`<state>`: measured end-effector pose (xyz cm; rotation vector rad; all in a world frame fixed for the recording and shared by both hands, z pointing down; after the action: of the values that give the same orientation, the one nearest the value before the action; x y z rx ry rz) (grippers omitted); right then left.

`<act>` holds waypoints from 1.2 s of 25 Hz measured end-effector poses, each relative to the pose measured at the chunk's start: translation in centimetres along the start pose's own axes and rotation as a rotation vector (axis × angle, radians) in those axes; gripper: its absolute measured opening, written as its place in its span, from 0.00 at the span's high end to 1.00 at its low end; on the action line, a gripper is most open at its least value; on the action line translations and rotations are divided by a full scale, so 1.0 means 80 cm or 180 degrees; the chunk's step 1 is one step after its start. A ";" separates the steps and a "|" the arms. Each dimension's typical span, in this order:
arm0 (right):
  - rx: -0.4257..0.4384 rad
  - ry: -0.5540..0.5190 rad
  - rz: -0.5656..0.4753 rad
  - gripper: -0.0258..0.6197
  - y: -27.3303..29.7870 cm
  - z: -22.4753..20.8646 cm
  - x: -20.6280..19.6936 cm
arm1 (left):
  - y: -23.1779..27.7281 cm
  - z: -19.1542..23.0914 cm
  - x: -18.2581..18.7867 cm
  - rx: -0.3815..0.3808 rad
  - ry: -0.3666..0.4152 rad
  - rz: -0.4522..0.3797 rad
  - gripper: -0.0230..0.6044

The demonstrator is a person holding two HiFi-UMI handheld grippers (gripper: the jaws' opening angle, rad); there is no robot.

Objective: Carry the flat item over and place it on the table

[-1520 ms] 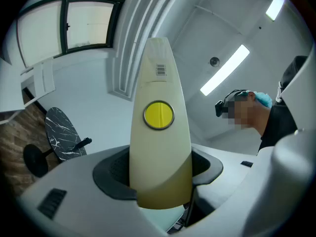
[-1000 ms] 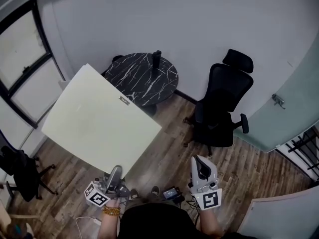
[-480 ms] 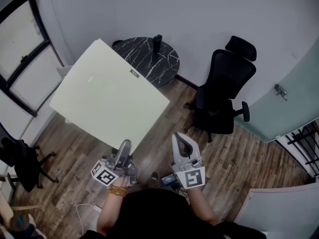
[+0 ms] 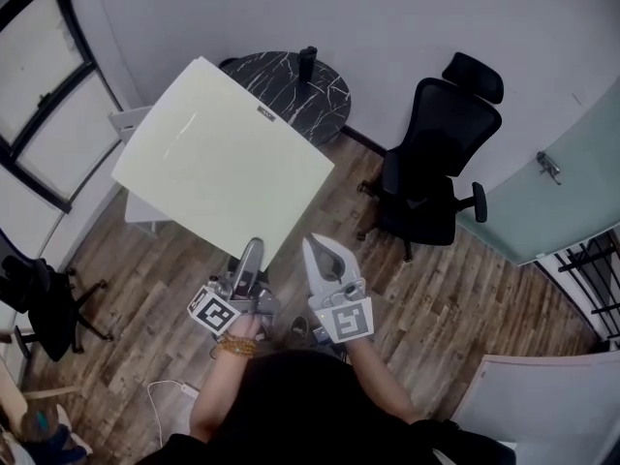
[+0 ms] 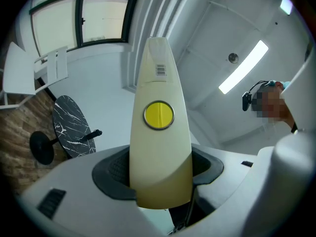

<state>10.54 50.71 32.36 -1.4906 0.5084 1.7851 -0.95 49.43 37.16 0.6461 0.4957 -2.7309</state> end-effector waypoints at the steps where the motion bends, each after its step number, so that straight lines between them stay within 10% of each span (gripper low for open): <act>1: -0.0023 0.0080 0.0022 0.96 0.000 -0.003 -0.006 | 0.003 -0.001 -0.002 0.0004 0.0005 0.0008 0.50; 30: -0.0071 0.0015 0.0430 0.96 0.076 -0.074 -0.082 | 0.092 0.076 0.017 0.0064 0.0019 0.0231 0.50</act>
<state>10.21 40.75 36.25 -1.5070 0.6058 1.8969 -1.79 40.16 39.65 0.6643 0.4381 -2.6697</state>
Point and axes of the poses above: the fingertips, and each gripper's own axes: y forward along the fingers, z to its left, x out of its top, the point moved 1 cm from there along -y, backward along the fingers, and after that the axes turned 10 degrees about x, right-handed, at the moved point
